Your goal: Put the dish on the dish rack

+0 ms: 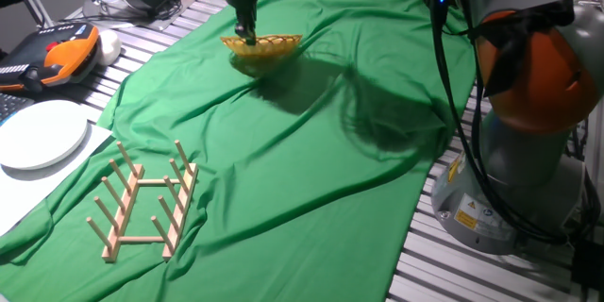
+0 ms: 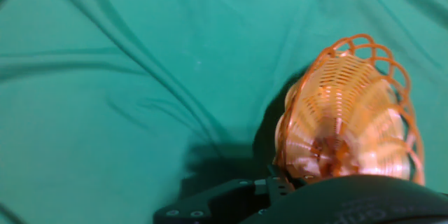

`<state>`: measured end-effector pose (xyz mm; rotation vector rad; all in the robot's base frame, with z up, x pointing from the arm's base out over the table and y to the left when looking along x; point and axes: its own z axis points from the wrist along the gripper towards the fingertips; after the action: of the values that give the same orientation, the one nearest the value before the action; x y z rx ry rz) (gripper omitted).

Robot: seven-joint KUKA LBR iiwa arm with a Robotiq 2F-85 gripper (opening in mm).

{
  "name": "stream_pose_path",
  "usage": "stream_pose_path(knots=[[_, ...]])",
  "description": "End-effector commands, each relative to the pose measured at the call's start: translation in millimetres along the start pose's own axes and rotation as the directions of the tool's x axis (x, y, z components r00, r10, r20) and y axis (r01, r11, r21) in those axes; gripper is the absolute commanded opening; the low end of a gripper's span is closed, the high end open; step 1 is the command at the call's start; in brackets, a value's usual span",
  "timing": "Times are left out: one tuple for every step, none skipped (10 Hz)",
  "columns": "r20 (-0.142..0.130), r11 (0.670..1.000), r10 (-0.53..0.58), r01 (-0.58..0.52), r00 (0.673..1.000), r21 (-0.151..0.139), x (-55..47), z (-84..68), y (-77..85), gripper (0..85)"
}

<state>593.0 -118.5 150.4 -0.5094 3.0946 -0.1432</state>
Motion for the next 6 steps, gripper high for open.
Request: stream_pose_path(knots=[[-0.011,1.0,0.017,-0.017,1.0,-0.003,-0.8,-38.2,2.2,0.0],[-0.028,1.0,0.031,-0.031,0.999,-0.006,-2.8,-52.1,6.6,0.0],[-0.042,0.999,0.046,-0.046,0.998,-0.013,-4.9,-66.4,10.8,0.0],[-0.045,0.998,0.057,-0.059,0.997,-0.029,-6.6,-77.0,14.7,0.0],[-0.053,0.996,0.073,-0.076,0.996,-0.049,-8.3,-87.3,19.7,0.0],[-0.056,0.995,0.082,-0.085,0.995,-0.051,-9.5,-96.5,25.7,0.0]])
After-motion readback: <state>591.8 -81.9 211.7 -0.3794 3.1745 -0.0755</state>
